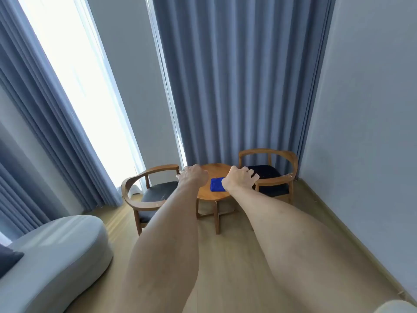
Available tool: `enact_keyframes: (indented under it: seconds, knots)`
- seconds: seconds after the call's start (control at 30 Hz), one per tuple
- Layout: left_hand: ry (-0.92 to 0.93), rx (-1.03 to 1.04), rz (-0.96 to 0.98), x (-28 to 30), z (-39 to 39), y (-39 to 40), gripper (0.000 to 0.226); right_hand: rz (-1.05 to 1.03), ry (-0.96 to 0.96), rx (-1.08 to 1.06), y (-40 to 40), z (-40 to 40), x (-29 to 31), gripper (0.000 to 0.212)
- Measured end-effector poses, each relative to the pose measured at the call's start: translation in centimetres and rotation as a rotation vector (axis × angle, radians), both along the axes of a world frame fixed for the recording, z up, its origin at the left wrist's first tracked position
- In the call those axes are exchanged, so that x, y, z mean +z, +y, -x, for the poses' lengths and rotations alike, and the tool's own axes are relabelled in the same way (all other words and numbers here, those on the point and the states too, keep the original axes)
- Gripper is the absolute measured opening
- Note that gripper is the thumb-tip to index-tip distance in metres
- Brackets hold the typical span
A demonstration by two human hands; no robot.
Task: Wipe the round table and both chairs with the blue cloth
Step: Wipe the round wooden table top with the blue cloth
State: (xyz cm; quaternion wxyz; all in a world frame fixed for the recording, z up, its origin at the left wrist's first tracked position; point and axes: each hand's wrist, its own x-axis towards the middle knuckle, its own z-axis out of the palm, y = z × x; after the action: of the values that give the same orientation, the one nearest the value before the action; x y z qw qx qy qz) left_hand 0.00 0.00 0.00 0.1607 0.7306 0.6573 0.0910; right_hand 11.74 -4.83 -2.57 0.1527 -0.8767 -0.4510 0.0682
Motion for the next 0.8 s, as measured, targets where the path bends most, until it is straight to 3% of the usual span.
enact_keyframes:
  seconds: [0.27,0.8]
  knots:
    - [0.021,0.038,0.08,-2.9,-2.5,4.2,0.044,0.083,0.008,0.048,4.4,-3.2,-2.7,0.041]
    - [0.036,-0.015,0.104,-7.7,-10.2,29.1,0.039,0.119,-0.008,0.024,28.4,-10.2,-7.1,0.042]
